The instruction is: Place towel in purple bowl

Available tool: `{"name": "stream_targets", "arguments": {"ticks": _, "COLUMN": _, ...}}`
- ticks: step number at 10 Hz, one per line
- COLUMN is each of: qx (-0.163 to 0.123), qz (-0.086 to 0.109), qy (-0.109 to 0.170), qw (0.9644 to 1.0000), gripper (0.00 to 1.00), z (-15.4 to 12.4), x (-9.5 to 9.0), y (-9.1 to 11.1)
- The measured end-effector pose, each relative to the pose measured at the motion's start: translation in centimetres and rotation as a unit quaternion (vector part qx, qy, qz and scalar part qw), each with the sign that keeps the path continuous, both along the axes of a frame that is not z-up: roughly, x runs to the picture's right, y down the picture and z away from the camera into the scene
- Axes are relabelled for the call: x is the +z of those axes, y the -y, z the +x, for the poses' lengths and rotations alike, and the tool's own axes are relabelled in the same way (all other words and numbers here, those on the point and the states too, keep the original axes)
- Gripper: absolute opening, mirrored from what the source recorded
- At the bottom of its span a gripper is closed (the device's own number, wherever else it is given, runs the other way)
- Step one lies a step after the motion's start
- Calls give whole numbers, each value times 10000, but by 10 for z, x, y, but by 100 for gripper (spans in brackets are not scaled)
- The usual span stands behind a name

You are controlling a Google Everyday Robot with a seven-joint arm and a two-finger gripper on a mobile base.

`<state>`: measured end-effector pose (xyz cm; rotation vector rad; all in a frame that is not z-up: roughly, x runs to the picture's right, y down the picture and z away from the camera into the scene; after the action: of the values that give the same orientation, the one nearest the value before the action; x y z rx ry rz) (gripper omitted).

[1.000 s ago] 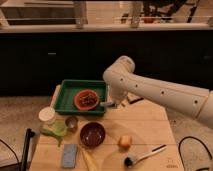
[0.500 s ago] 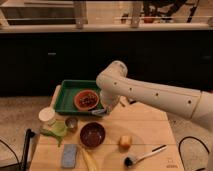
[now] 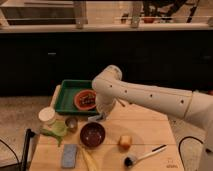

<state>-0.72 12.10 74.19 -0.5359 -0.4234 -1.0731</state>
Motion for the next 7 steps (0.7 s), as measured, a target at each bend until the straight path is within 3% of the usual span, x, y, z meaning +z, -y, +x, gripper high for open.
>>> {"name": "stream_targets", "arguments": {"ticks": 7, "qx": -590, "qz": -444, "qy": 462, "qw": 9962, "gripper": 6, "z": -35, "x": -3, "y": -39}}
